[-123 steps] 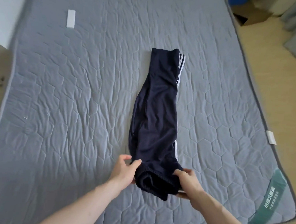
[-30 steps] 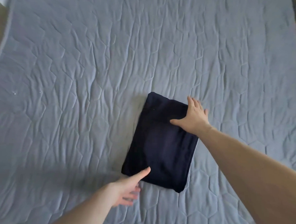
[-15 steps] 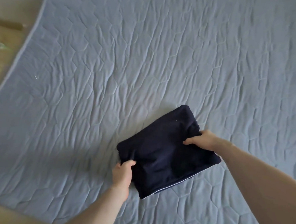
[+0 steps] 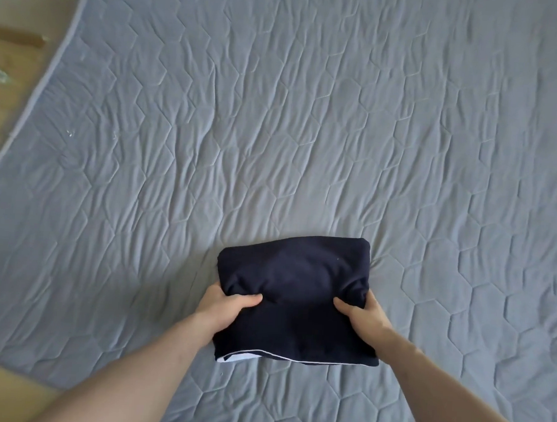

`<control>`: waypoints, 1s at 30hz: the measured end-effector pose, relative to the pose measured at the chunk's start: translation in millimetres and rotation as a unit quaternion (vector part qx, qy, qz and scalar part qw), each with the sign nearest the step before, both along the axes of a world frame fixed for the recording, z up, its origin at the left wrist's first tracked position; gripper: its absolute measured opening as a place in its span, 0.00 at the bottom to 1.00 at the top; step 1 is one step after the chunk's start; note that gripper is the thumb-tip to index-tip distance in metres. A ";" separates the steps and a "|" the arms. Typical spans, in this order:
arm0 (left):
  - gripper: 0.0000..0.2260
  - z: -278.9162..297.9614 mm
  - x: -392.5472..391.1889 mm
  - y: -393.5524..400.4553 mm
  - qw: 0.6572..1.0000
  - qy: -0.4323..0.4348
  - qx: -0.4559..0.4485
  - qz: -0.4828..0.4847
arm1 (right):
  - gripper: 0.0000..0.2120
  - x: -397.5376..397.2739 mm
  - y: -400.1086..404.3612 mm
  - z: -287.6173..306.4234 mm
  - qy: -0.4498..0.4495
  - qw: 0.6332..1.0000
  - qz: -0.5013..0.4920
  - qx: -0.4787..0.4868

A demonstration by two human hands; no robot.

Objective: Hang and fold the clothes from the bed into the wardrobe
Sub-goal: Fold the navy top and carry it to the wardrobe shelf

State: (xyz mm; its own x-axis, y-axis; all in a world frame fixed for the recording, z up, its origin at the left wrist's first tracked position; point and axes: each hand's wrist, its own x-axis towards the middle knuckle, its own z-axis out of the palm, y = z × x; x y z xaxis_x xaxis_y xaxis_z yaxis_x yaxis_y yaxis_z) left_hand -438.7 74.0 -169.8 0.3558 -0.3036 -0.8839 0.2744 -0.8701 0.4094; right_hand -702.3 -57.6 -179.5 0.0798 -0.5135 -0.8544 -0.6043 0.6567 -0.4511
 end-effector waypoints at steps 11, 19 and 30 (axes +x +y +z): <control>0.23 61.8 -9.3 31.1 0.994 -0.091 -0.051 -0.014 | 0.33 6.7 41.7 78.6 0.022 0.992 0.068 -0.108; 0.30 249.6 2.2 70.2 0.983 -0.141 -0.108 0.050 | 0.30 35.3 51.2 261.8 -0.031 0.979 0.118 -0.166; 0.35 465.9 102.9 187.1 0.954 -0.220 -0.157 0.128 | 0.26 166.1 103.6 481.9 -0.122 0.938 0.224 -0.236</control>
State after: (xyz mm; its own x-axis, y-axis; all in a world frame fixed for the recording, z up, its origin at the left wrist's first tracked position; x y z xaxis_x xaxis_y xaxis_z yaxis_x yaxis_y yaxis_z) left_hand -335.8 261.1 296.1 0.7693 -0.3825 -0.5118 0.2028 -0.6134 0.7633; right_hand -536.2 46.0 302.4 0.5409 -0.6979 -0.4695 -0.6129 0.0553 -0.7882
